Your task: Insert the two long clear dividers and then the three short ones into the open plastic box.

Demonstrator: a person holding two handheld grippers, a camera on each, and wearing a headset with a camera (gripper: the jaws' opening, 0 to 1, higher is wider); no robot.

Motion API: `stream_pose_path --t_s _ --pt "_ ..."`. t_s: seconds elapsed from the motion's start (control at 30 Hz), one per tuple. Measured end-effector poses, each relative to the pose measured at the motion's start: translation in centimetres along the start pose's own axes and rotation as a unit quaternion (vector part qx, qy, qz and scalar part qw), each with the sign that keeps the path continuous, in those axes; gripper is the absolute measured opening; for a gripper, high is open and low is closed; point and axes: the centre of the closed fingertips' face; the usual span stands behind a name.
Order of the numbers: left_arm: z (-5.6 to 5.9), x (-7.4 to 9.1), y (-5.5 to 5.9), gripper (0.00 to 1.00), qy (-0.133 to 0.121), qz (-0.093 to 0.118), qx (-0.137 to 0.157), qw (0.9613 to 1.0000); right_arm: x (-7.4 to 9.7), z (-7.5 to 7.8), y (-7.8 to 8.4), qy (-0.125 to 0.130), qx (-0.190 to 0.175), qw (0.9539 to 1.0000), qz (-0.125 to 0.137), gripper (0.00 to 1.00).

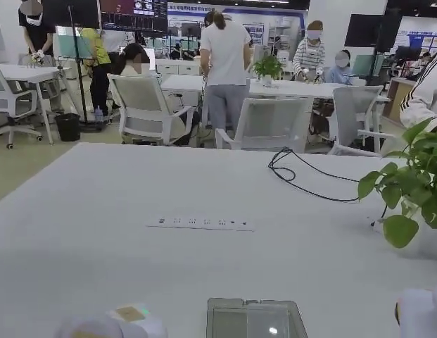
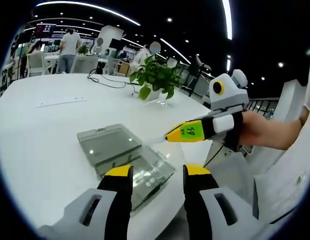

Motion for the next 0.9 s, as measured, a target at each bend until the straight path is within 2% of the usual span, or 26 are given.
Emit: stream_pose_path --t_s 0.2,0.4,0.63,0.83,0.9 --pt "-0.6 1.0 0.6 0.44 0.006 0.004 -0.014 0.9999 0.7 1.0 -0.7 0.015 0.000 0.9999 0.001 0.07" --pt "-1.5 1.8 1.6 0.51 0.008 -0.005 -0.036 0.9993 1.3 1.9 -1.0 0.029 -0.003 0.9996 -0.004 0.07" --pt "-2.4 2.5 2.1 0.64 0.013 -0.006 -0.065 0.9978 1.5 3.0 -1.2 0.044 -0.004 0.9987 -0.024 0.07" --pt "-2.4 2.7 2.5 0.81 0.025 -0.006 -0.099 0.9947 1.4 3.7 -1.1 0.058 -0.009 0.9971 -0.048 0.07" --pt "-2.5 2.6 2.8 0.86 0.032 -0.005 -0.111 0.9933 1.4 4.2 -0.7 0.066 -0.021 0.9955 -0.064 0.07"
Point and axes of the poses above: the centre of the closed fingertips' face, and the gripper's own axes: x roughly backward along the fingers, z roughly to its right, y roughly out of its underside, and after that the axes turned 6 degrees about -y, right-handed
